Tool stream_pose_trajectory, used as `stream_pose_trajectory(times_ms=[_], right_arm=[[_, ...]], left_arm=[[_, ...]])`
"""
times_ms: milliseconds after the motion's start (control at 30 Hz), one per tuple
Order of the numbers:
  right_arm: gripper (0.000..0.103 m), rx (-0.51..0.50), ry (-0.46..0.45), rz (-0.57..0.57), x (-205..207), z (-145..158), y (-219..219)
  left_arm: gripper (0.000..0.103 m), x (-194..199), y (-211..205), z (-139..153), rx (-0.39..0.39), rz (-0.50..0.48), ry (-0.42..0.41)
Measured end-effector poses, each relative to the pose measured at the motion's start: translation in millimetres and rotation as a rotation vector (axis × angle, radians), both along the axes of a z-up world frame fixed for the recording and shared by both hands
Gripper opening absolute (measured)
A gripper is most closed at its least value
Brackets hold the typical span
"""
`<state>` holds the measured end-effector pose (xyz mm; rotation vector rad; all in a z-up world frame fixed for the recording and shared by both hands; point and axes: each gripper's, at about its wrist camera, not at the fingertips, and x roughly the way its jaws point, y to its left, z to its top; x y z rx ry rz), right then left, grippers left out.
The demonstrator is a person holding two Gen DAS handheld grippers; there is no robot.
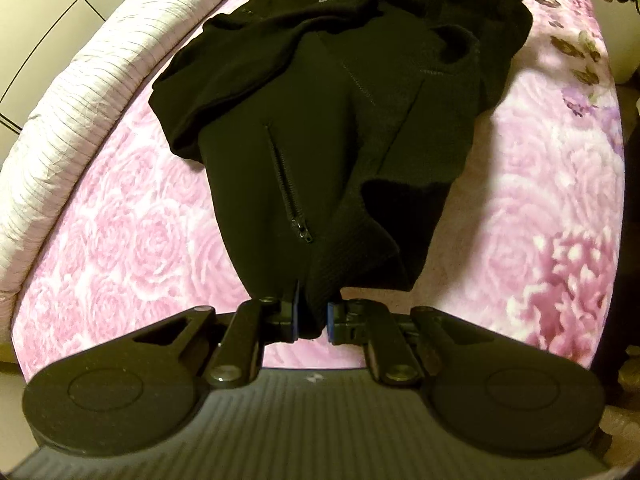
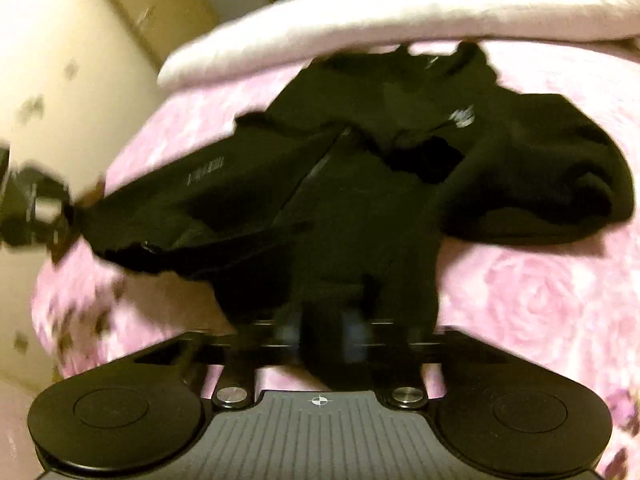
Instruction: Fold clothes
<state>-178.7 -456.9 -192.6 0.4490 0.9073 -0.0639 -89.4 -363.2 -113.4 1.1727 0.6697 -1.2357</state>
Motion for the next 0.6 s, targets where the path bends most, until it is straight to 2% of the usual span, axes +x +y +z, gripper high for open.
stream_pose_trajectory(times_ms=[100, 200, 367, 467, 533, 600], right_arm=[[0.006, -0.029, 0.011, 0.144, -10, 17, 14], [0.005, -0.089, 0.022, 0.316, -41, 41, 33], [0.005, -0.244, 0.116, 0.508, -100, 75, 44], [0.005, -0.325, 0.198, 0.571, -132, 70, 39], [0.005, -0.357, 0.262, 0.594, -147, 53, 37], [0.011, -0.391, 0.324, 0.625, -154, 36, 43]], left_arm=[[0.009, -17, 5, 13, -0.001, 0.002, 0.001], [0.007, -49, 12, 28, 0.021, -0.025, 0.017], [0.006, -116, 29, 38, 0.08, -0.057, 0.051], [0.006, -156, 39, 17, 0.147, -0.063, 0.081], [0.005, -177, 44, -8, 0.231, -0.053, 0.126], [0.005, -196, 53, -26, 0.304, -0.051, 0.153]])
